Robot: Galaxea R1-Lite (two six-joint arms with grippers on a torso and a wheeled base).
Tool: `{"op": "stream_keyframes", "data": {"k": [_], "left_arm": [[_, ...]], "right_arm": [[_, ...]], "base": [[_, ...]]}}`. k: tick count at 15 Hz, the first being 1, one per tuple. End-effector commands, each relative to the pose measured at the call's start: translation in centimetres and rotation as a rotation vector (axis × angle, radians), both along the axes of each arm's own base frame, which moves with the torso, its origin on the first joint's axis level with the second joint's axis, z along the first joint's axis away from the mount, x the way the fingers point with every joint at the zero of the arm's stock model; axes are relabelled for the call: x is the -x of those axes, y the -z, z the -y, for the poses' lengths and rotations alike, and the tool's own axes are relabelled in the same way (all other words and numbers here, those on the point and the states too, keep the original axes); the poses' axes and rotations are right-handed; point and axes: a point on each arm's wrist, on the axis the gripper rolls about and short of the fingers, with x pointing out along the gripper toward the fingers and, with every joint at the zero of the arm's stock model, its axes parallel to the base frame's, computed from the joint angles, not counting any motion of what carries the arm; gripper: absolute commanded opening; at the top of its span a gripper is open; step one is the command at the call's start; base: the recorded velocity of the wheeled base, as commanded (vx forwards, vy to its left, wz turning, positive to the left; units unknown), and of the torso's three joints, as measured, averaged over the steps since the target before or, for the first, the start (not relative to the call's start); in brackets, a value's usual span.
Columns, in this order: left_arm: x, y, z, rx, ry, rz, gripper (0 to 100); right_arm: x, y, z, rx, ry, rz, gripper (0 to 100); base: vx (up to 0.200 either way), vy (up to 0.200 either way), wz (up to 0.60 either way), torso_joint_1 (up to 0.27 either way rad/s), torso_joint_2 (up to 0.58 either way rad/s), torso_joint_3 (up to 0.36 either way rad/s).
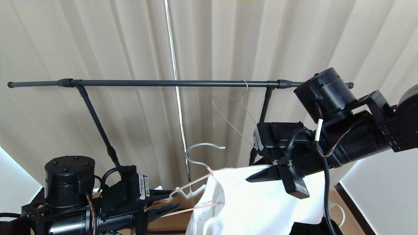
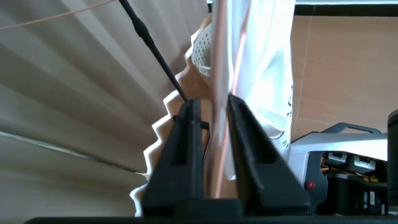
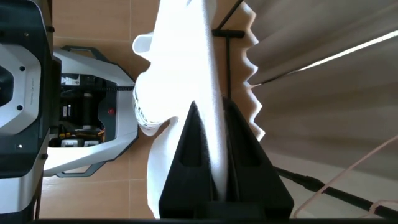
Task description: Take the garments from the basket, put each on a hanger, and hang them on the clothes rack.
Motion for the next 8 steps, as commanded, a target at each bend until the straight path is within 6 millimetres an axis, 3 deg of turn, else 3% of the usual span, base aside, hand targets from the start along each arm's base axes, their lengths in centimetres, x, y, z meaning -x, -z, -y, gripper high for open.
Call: {"op": "stream_keyframes", "data": {"k": [1,6,8], "left_arm": [[0.1,0.0,0.0,0.001,0.001,0.001,100],[0.2,-0.7,-0.2,0.036,-0.006,0.054,100],[1.1,-1.6,-0.8,0.115,-0.04,0.044,100]], "right_arm": [[0.2,-0.2,0.0,-0.007,-0.006,0.005,0],[0.5,-0.1,0.3,-0.006,-0.007,0.001,0],[1.2,-0.5,1.0,-0.011,0.0,0.013,0]], "base": [[0.0,0.0,0.0,0.0,0.0,0.0],[0.0,0.0,0.0,0.0,0.0,0.0],[0.0,0.0,0.0,0.0,0.0,0.0]]}}
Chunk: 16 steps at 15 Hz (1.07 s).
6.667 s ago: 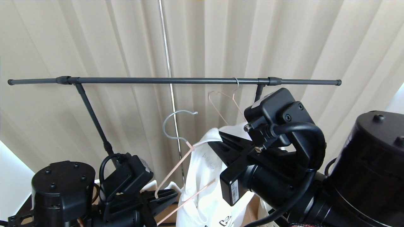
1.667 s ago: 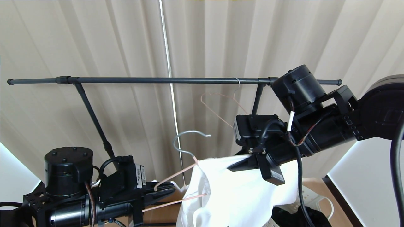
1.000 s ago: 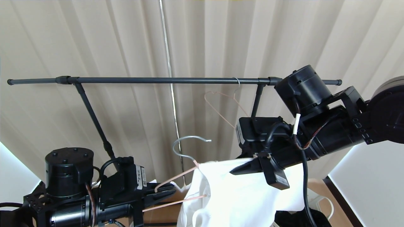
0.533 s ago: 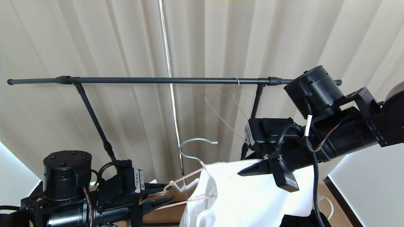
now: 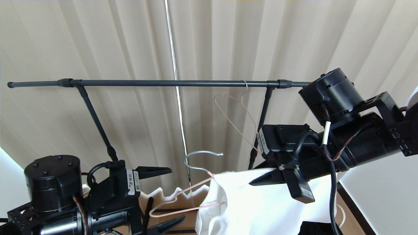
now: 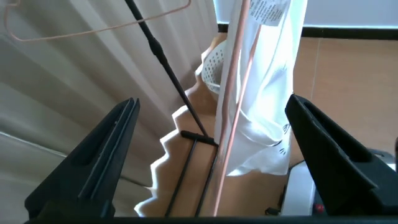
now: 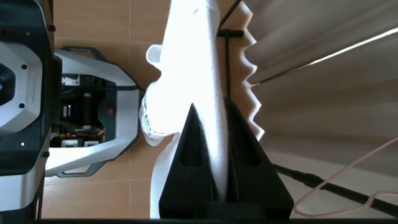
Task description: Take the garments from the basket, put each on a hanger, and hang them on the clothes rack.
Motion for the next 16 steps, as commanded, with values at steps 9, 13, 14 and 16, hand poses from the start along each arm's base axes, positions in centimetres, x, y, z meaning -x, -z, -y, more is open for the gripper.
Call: {"op": "stream_keyframes", "data": {"k": [9,13,14,16], "left_arm": [[2.6,-4.3,-1.7,0.344,-0.36,-0.287,100],[2.8,-5.7,0.4,0.302,-0.598,-0.578,100],[2.8,-5.0,1.0,0.256,-0.635,-0.629,100],[2.3,-3.1,2.4,0.163,-0.701,-0.668,100]], "right_arm": [[0.2,1.3,2.4,-0.056,0.27,0.216,0],[1.1,3.5,3.1,-0.148,0.361,0.284,0],[0.9,3.5,2.7,-0.165,0.359,0.297,0],[0.4,3.5,2.3,-0.195,0.38,0.309,0]], "base": [[0.0,0.0,0.0,0.0,0.0,0.0],[0.0,0.0,0.0,0.0,0.0,0.0],[0.0,0.0,0.0,0.0,0.0,0.0],[0.0,0.0,0.0,0.0,0.0,0.0]]}}
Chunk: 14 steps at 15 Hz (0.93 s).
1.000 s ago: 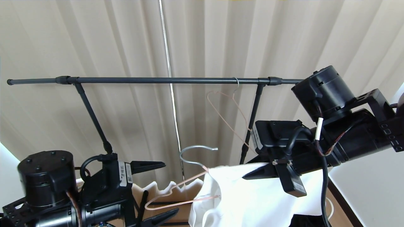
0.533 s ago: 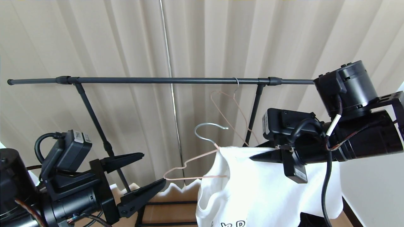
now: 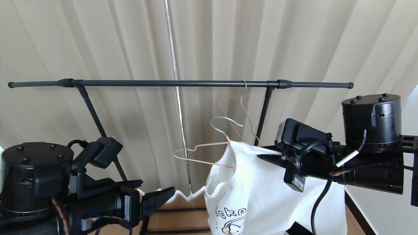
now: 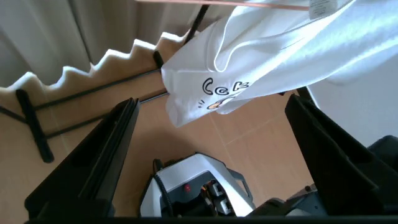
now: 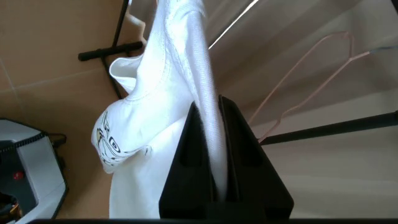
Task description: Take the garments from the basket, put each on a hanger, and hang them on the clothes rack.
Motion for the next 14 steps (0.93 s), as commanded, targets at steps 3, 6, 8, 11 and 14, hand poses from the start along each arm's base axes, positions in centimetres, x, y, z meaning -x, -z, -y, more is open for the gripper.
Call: {"op": "stream_keyframes", "data": {"k": [3,6,8,11,14], "left_arm": [[-1.3,3.7,4.0,-0.13,-0.035,-0.127,100],[-3.9,5.9,6.8,-0.203,-0.103,-0.159,100],[-4.9,6.7,8.6,-0.231,-0.099,-0.154,100],[-6.7,7.6,10.5,-0.276,-0.176,-0.104,100],[-7.3,7.2,11.1,-0.254,-0.184,-0.077,100]], "right_arm": [[-0.6,0.4,-0.6,-0.043,0.022,-0.012,0],[-0.7,0.1,-0.6,-0.082,0.038,-0.006,0],[-0.5,0.1,-0.5,-0.081,0.036,-0.008,0],[-0.3,0.3,-0.4,-0.078,0.035,-0.011,0],[-0.2,0.4,-0.4,-0.073,0.033,-0.015,0]], "base": [[0.0,0.0,0.0,0.0,0.0,0.0],[0.0,0.0,0.0,0.0,0.0,0.0],[0.0,0.0,0.0,0.0,0.0,0.0],[0.0,0.0,0.0,0.0,0.0,0.0],[0.0,0.0,0.0,0.0,0.0,0.0]]}}
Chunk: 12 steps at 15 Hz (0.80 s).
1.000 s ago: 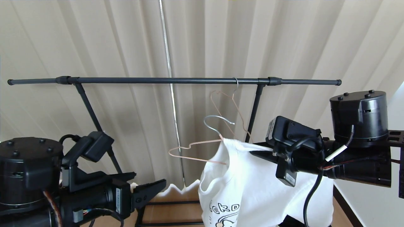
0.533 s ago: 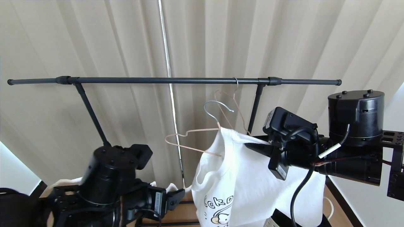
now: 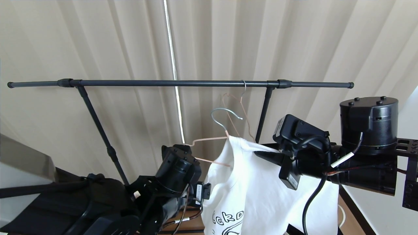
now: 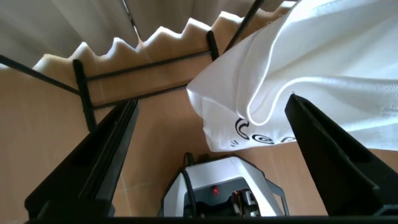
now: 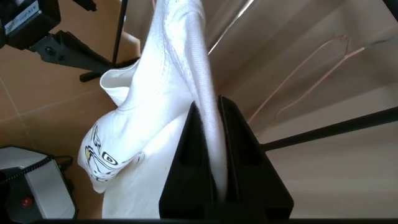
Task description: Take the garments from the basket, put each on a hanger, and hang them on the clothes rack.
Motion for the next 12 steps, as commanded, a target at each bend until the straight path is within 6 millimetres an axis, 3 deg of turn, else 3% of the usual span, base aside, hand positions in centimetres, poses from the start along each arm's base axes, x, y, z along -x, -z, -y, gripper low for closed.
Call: {"op": "stream_keyframes", "data": {"k": [1,7,12], "left_arm": [[-0.6,1.0,0.7,-0.01,0.003,-0.009,100],[-1.9,2.8,1.8,-0.015,-0.023,0.016,100],[-2.6,3.8,1.3,-0.047,-0.07,0.012,100]], "right_arm": [[0.1,0.0,0.0,0.0,-0.003,0.0,0],[0.1,0.0,0.0,0.0,-0.003,0.0,0],[0.5,-0.2,0.3,-0.006,-0.003,0.009,0]], "base": [[0.0,0.0,0.0,0.0,0.0,0.0],[0.0,0.0,0.0,0.0,0.0,0.0],[0.0,0.0,0.0,0.0,0.0,0.0]]}}
